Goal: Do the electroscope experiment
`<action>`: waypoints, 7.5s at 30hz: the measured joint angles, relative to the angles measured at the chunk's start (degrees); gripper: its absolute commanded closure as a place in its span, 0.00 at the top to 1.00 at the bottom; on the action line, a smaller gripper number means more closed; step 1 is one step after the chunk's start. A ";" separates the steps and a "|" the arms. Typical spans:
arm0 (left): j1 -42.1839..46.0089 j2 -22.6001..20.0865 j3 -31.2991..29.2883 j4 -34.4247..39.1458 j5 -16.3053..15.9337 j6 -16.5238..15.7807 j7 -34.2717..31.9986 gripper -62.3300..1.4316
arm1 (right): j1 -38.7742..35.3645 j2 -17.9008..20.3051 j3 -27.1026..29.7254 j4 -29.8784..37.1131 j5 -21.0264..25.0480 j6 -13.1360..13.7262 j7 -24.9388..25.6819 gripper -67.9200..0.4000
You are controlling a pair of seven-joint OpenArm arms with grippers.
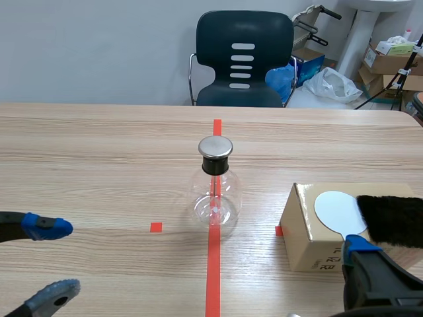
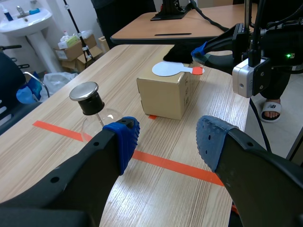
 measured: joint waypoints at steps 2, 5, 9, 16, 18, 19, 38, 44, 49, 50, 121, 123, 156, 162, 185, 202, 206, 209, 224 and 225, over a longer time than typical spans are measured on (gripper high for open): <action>0.00 0.00 0.00 0.00 0.00 0.00 0.00 0.50 | 0.00 0.00 0.00 0.00 0.00 0.00 0.00 0.02; 0.00 0.00 0.00 0.00 0.00 0.00 0.00 0.50 | 0.00 0.00 0.00 0.00 0.00 0.00 0.00 0.02; 0.00 0.00 0.00 0.00 0.00 0.00 0.00 0.50 | 0.00 0.00 0.00 0.00 0.00 0.00 0.00 0.10; 0.00 0.00 0.00 0.00 0.00 -0.02 0.00 0.50 | 1.81 -0.02 0.00 -0.02 0.02 0.00 0.52 0.34; 0.00 0.00 0.00 0.00 0.00 -0.02 0.00 0.50 | 2.54 -0.02 0.00 -0.02 0.02 0.00 1.16 0.40; 0.00 0.00 0.00 0.00 0.00 -0.02 0.00 0.50 | 2.71 -0.02 0.00 -0.02 0.02 -0.02 1.70 0.43; 0.00 -0.02 0.00 0.00 0.02 -0.04 0.00 0.50 | 8.24 -4.55 -8.46 -4.33 3.48 0.00 2.38 0.93; 0.00 0.00 0.00 0.00 0.00 -0.04 0.00 0.50 | 8.22 -5.29 -8.68 -9.05 3.50 0.00 2.36 0.93; 0.00 0.00 0.00 0.00 0.00 -0.04 0.00 0.50 | 8.09 -5.25 -8.63 -10.23 5.20 -0.02 2.36 0.93; 0.00 0.00 0.00 0.00 0.00 -0.04 0.00 0.50 | 8.07 -5.14 -8.63 -10.23 5.66 0.00 2.32 0.93; 0.00 0.00 0.00 0.00 0.00 -0.02 0.00 0.50 | 4.28 -1.62 5.09 -8.48 9.42 0.00 8.83 0.66; 0.00 0.00 0.00 0.00 0.00 -0.02 0.00 0.50 | 4.28 -1.62 5.09 -8.48 9.42 0.00 9.18 0.58; 0.00 0.00 0.00 0.00 0.00 -0.02 0.00 0.50 | 4.28 -1.62 5.09 -8.48 7.91 -0.02 9.01 0.02; 0.00 0.00 0.00 0.00 0.00 -0.02 0.00 0.50 | 4.28 -1.62 5.09 -8.48 7.91 -0.02 9.01 0.02; 0.00 0.00 0.00 0.00 0.00 -0.02 0.00 0.50 | 4.28 -1.62 5.09 -8.48 7.91 -0.02 9.01 0.02; 0.00 0.00 0.00 0.00 0.00 -0.02 0.00 0.50 | 4.28 -1.62 5.09 -8.48 7.91 -0.02 9.01 0.02; 0.00 0.00 0.00 0.00 0.00 -0.02 0.00 0.50 | 4.28 -1.62 5.09 -8.48 7.91 -0.02 9.01 0.02; 0.00 0.00 0.00 0.00 0.00 -0.02 0.00 0.50 | 4.28 -1.62 5.09 -8.48 7.91 -0.02 9.01 0.02; 0.00 0.00 0.00 0.00 0.00 -0.02 0.00 0.50 | 4.28 -1.62 5.09 -8.48 7.91 -0.02 9.01 0.02; 0.00 0.00 0.00 0.00 0.00 -0.02 0.00 0.50 | 4.28 -1.62 5.09 -8.48 7.91 -0.02 9.01 0.02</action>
